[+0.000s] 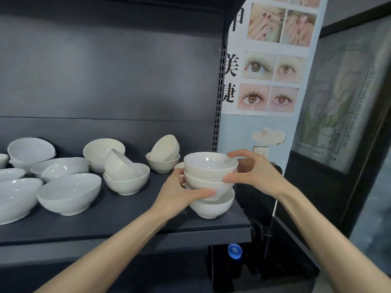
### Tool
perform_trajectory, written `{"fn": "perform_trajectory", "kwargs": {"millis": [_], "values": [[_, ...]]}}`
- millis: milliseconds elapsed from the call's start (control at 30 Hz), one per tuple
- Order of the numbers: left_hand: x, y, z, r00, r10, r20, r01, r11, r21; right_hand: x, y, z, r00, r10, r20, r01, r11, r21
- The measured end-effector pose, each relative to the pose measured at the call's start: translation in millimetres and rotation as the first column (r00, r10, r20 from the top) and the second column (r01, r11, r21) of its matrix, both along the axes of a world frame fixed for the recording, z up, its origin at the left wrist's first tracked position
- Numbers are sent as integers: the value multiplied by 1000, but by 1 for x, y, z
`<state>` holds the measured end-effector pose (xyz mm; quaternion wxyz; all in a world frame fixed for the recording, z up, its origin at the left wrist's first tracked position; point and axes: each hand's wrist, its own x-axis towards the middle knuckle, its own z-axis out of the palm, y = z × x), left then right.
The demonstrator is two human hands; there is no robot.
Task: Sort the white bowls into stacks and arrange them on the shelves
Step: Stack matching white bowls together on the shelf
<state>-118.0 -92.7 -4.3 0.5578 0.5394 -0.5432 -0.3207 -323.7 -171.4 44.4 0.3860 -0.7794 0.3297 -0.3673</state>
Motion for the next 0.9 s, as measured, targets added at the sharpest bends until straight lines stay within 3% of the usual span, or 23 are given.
{"fn": "perform_trajectory", "kwargs": {"millis": [367, 900], "values": [[-7, 2, -17, 1000, -19, -19, 20, 998, 61, 0, -5, -29, 1000, -19, 7, 19, 999, 30], [-4, -1, -37, 994, -88, -59, 89, 996, 21, 1, 1, -41, 998, -9, 55, 5, 996, 84]]}}
